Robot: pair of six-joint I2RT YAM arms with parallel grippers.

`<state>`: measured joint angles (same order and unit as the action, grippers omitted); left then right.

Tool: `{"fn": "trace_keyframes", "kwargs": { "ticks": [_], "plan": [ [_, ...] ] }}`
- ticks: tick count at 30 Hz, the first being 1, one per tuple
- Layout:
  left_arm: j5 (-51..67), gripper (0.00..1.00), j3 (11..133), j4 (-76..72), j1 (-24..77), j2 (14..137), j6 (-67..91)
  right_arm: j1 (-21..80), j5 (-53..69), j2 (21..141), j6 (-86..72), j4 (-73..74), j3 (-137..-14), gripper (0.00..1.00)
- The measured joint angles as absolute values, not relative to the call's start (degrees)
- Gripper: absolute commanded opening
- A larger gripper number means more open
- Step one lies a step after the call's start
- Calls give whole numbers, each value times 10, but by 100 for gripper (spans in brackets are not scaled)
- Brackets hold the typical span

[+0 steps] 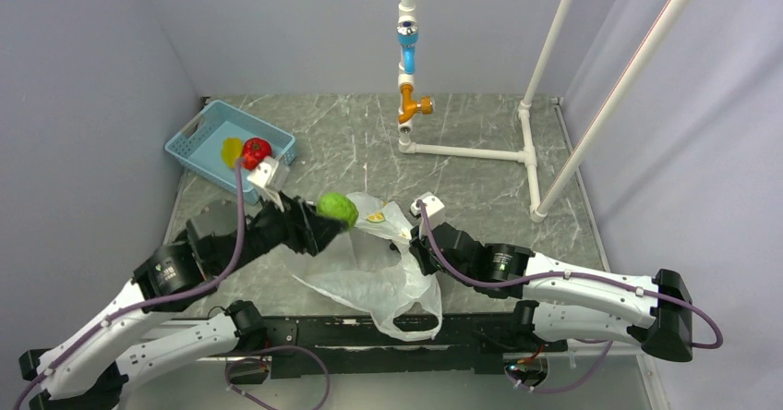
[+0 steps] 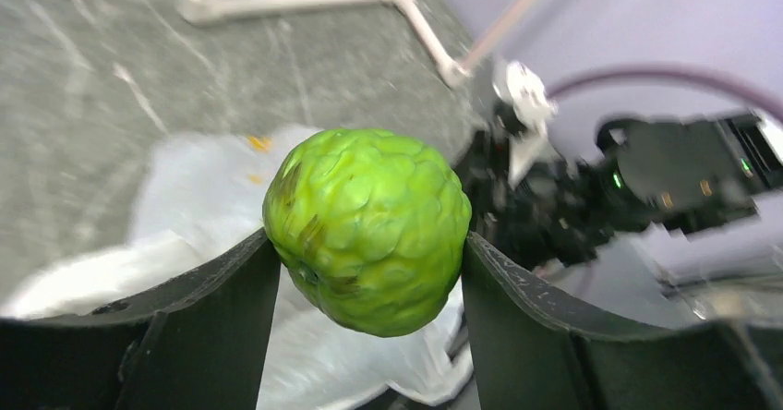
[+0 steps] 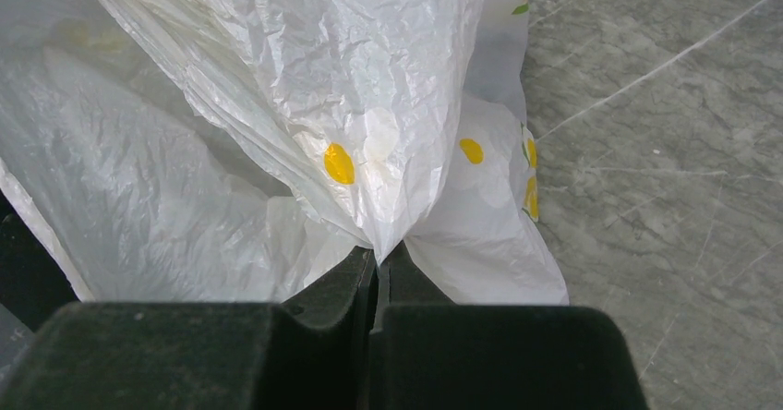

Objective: Take the fake fruits out of the plastic bag
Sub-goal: Place the fake fruit in the bin.

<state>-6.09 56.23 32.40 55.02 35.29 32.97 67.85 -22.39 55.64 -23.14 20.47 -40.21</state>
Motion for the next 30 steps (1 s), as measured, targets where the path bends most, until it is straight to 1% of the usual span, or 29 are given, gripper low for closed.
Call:
{"fn": "trace_keyframes", "kwargs": {
  "ticks": [2, 5, 7, 12, 14, 18, 20, 25, 30],
  "plan": [
    [-72, 20, 621, 352, 523, 389, 304, 679, -224, 557, -231, 205, -402, 0],
    [-63, 20, 698, 369, 432, 437, 264, 679, -224, 557, -231, 205, -402, 0],
    [-47, 20, 728, 370, 350, 461, 241, 679, -224, 557, -231, 205, -402, 0],
    [-19, 21, 759, 366, 185, 501, 209, 678, -222, 553, -235, 206, -402, 0],
    [-9, 22, 756, 354, 110, 514, 203, 678, -221, 550, -236, 207, -402, 0],
    [-6, 20, 715, 307, 1, 549, 191, 678, -220, 550, -238, 210, -402, 0],
    [-6, 20, 700, 297, -35, 582, 184, 678, -220, 550, -238, 210, -402, 0],
    [-1, 21, 648, 254, -85, 674, 168, 678, -220, 556, -238, 210, -403, 0],
    [58, 23, 619, 238, -133, 729, 176, 678, -220, 575, -238, 212, -407, 0]
  ]
}}
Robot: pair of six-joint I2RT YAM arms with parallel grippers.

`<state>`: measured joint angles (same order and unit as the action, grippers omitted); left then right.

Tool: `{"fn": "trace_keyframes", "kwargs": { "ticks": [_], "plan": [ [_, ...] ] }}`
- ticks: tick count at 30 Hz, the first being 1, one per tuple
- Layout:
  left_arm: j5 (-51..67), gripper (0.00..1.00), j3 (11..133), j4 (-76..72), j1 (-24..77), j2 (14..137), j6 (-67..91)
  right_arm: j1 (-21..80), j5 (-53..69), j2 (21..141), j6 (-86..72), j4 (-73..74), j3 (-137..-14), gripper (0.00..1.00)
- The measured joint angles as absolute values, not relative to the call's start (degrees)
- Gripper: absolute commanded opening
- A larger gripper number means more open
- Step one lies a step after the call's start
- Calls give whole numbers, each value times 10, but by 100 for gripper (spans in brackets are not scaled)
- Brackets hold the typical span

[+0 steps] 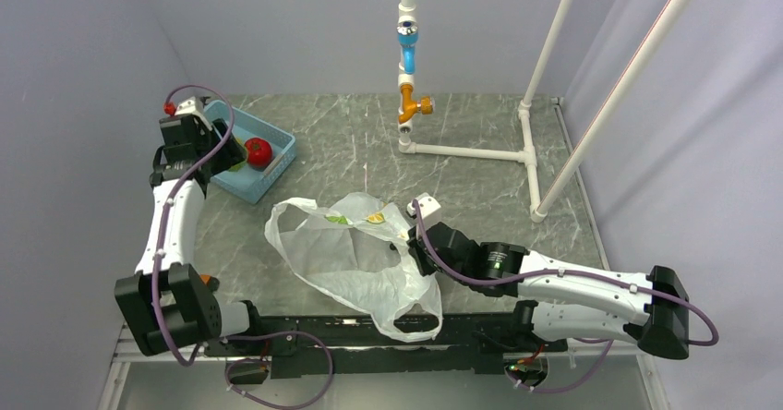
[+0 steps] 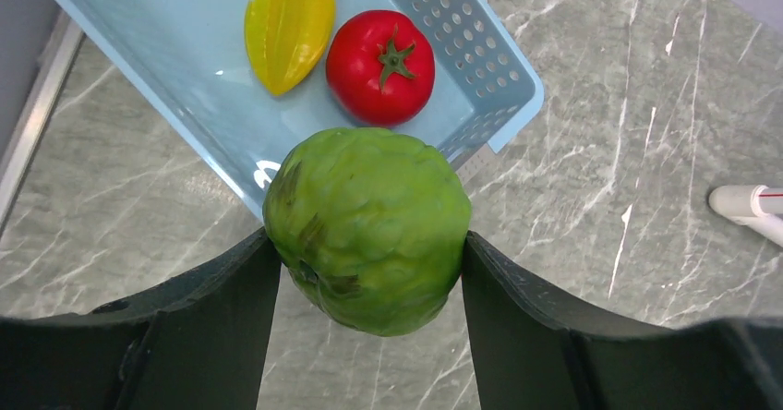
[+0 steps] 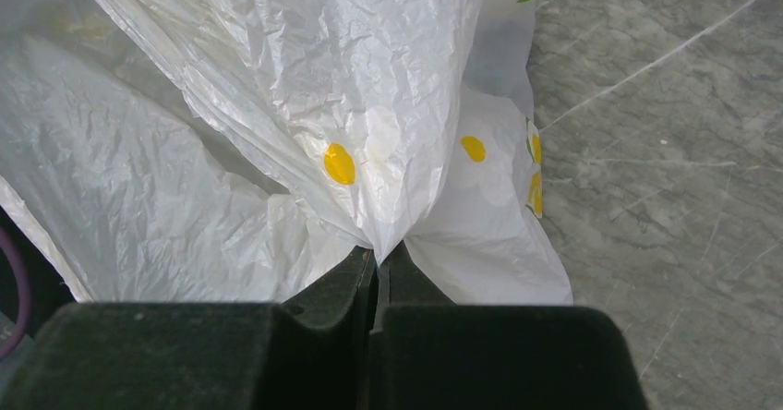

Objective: Take the fake fruits out of the plastic bag
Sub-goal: Place the fake fruit in the bin.

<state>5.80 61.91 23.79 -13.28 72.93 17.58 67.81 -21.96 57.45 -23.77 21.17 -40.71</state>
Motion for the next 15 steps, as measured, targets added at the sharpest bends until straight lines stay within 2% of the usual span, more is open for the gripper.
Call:
{"fn": "trace_keyframes", "kwargs": {
  "ticks": [9, 15],
  "plan": [
    [153, 30, 635, 204, -182, 840, 198, 678, -208, 592, -237, 210, -411, 0],
    [168, 41, 644, 217, -189, 884, 203, 678, -204, 592, -238, 209, -411, 0]
  ]
}}
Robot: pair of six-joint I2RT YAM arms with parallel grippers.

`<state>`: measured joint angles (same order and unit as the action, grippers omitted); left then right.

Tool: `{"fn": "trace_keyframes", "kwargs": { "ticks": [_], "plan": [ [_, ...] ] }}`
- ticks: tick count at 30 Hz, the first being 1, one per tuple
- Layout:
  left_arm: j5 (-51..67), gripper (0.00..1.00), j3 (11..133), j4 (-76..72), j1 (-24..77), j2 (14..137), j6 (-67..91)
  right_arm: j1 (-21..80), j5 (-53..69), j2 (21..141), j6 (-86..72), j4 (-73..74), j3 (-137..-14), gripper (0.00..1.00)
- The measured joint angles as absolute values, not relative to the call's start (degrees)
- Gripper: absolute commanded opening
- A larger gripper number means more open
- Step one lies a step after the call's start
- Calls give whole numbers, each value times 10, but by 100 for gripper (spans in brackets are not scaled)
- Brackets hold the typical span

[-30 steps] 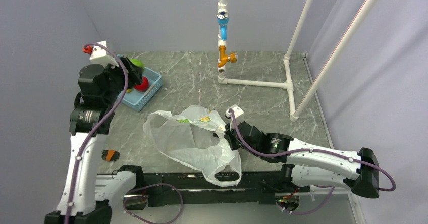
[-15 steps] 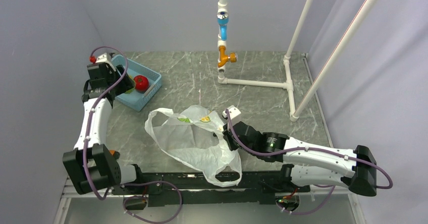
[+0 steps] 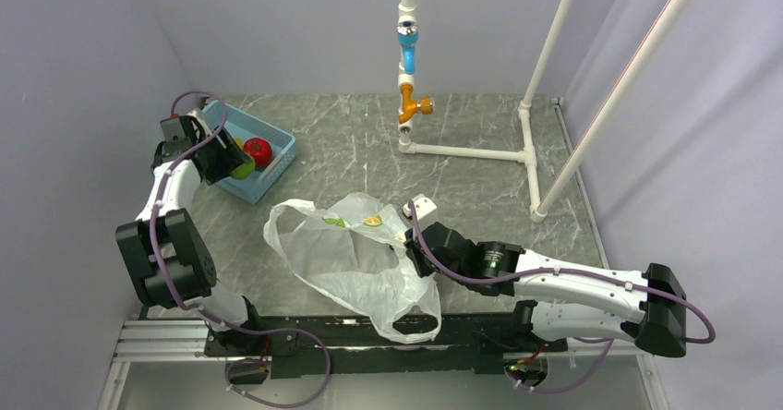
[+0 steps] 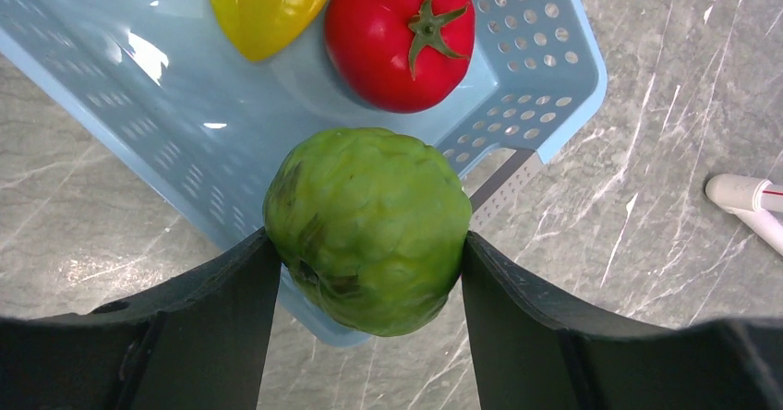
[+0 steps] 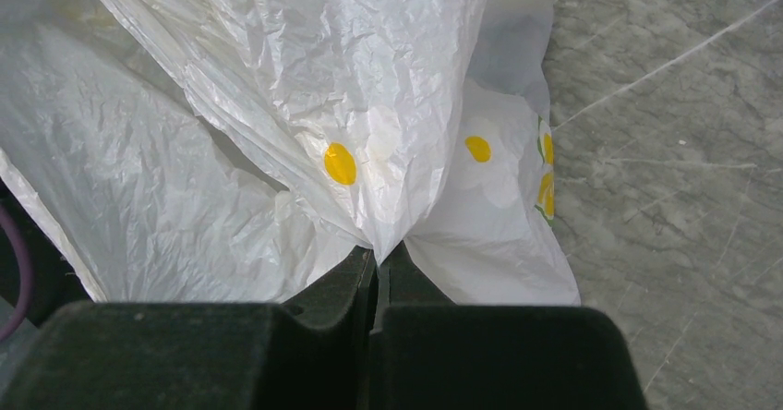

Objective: Take the fake fruits out of the plastic bag
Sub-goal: Place the fake fruit in the bin.

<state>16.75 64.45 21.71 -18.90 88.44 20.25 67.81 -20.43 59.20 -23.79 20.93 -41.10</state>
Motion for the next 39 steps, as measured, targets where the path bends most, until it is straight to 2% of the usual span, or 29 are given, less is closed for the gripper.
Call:
{"fn": "trace_keyframes", "kwargs": {
  "ticks": [5, 11, 20, 32, 39],
  "plan": [
    [171, 64, 658, 226, -189, 895, 203, 678, -204, 589, -238, 209, -411, 0],
    [170, 80, 660, 235, -189, 898, 202, 678, -204, 581, -239, 210, -412, 0],
    [170, 86, 660, 243, -189, 899, 202, 678, -204, 574, -243, 211, -413, 0],
    [171, 83, 659, 244, -189, 894, 202, 678, -203, 574, -242, 214, -417, 0],
    [181, 83, 613, 246, -182, 796, 202, 678, -208, 563, -241, 234, -424, 0]
  ]
}}
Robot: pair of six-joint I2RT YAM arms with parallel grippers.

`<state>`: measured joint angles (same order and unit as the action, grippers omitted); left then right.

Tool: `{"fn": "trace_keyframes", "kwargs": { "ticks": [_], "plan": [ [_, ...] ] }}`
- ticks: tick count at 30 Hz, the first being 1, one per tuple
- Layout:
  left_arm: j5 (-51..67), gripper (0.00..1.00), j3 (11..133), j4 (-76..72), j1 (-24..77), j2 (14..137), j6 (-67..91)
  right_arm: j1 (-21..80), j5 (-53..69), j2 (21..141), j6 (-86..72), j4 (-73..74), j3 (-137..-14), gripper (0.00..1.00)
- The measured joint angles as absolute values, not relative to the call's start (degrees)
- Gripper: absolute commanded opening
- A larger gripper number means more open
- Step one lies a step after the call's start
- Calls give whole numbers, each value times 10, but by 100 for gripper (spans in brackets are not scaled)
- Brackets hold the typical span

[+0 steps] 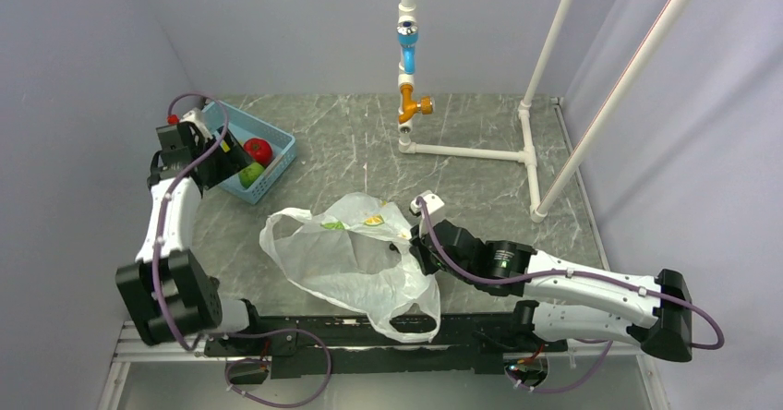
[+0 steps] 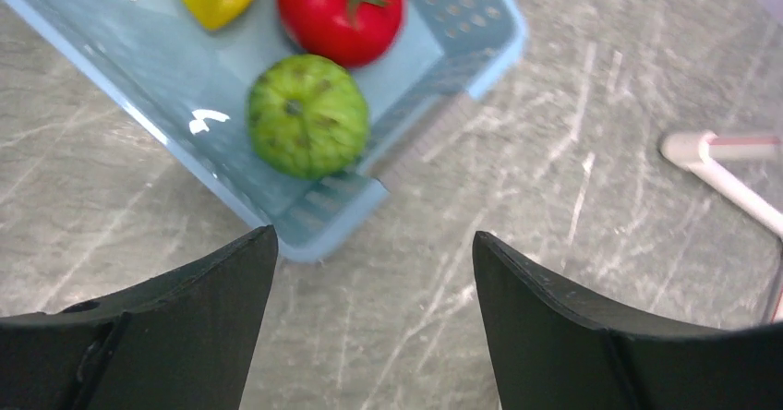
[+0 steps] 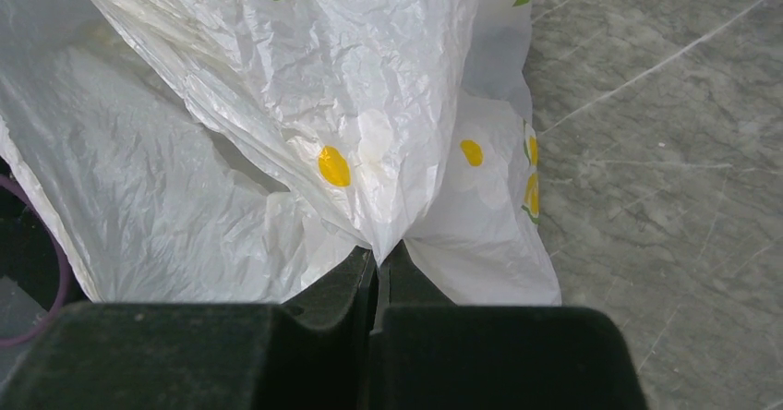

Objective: Take the fake fruits out of the plastic bag
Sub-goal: Place the fake fruit in the bin, then adjust the plastic bag at the center of the board.

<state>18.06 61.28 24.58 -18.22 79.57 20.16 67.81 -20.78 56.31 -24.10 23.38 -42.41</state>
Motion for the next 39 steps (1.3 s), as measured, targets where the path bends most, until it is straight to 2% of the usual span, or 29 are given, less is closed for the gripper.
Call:
{"fn": "trace_keyframes", "kwargs": {
  "ticks": [5, 10, 16, 22, 27, 34, 39],
  "plan": [
    [210, 82, 541, 236, -127, 639, 204, 678, -221, 536, -239, 251, -432, 0],
    [274, 84, 435, 261, -122, 447, 236, 677, -241, 516, -239, 268, -432, 0],
    [336, 83, 415, 343, -122, 294, 256, 675, -301, 517, -266, 287, -432, 0],
    [404, 82, 395, 396, -111, 235, 282, 673, -337, 528, -288, 293, -432, 0],
    [426, 80, 359, 386, -36, 203, 327, 672, -341, 542, -299, 298, -432, 0],
    [328, 79, 392, 377, 178, 238, 371, 672, -337, 555, -301, 295, -432, 0],
    [218, 79, 550, 387, 285, 354, 359, 672, -326, 558, -300, 294, -432, 0]
  ]
}}
